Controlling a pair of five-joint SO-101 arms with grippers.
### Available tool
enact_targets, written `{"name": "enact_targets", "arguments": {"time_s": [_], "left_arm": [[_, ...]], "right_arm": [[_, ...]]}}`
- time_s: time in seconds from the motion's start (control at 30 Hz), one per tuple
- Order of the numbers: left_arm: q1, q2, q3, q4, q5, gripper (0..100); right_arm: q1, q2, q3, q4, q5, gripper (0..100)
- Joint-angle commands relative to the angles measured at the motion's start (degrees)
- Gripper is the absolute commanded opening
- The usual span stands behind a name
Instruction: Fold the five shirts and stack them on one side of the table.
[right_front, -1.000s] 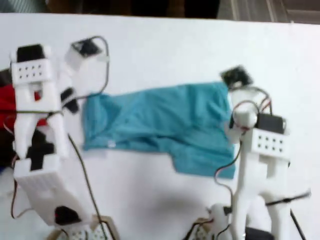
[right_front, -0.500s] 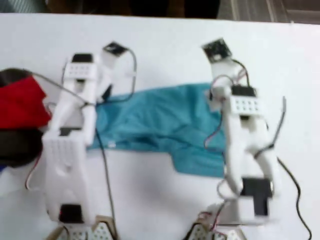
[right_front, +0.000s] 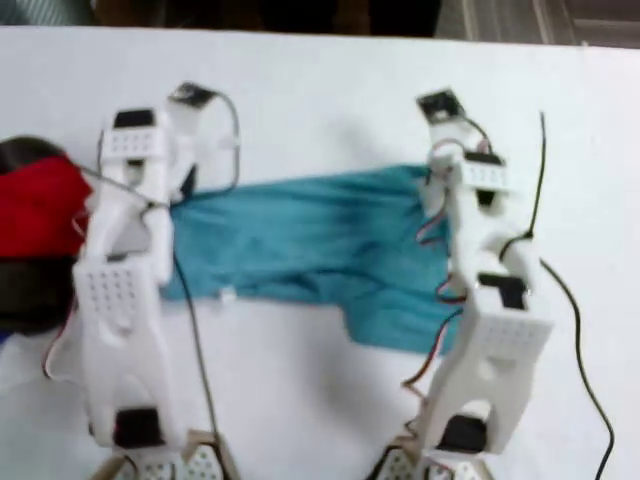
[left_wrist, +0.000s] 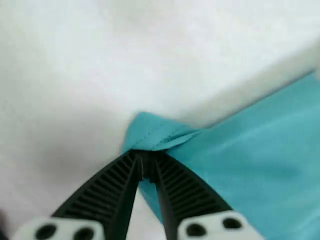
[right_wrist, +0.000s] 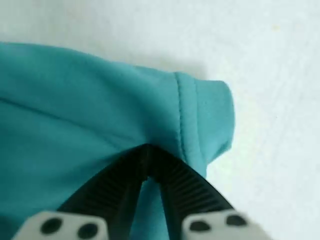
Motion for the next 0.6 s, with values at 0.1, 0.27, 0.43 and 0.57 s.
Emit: {"name": "enact_targets", "arguments": {"time_s": [0.1,0.27,0.43,0.57], "left_arm": [[0.7,-0.4,-5.5,-1.1,0.8,3],[1.9,0.0,-18.4,7.6,0.8,3],[3.2,0.0,-28.5,19.5,0.4,3],[3.3,-2.6,-25.6,20.1,0.4,3]], "right_arm": [[2.2,-0.4,-8.2,5.0,0.3,1.9],[2.2,-1.7,-12.4,12.5,0.3,1.9],[2.2,-8.5,-11.5,16.9,0.2,1.9],[2.2,-16.8,-4.0,17.0,0.3,1.9]]}}
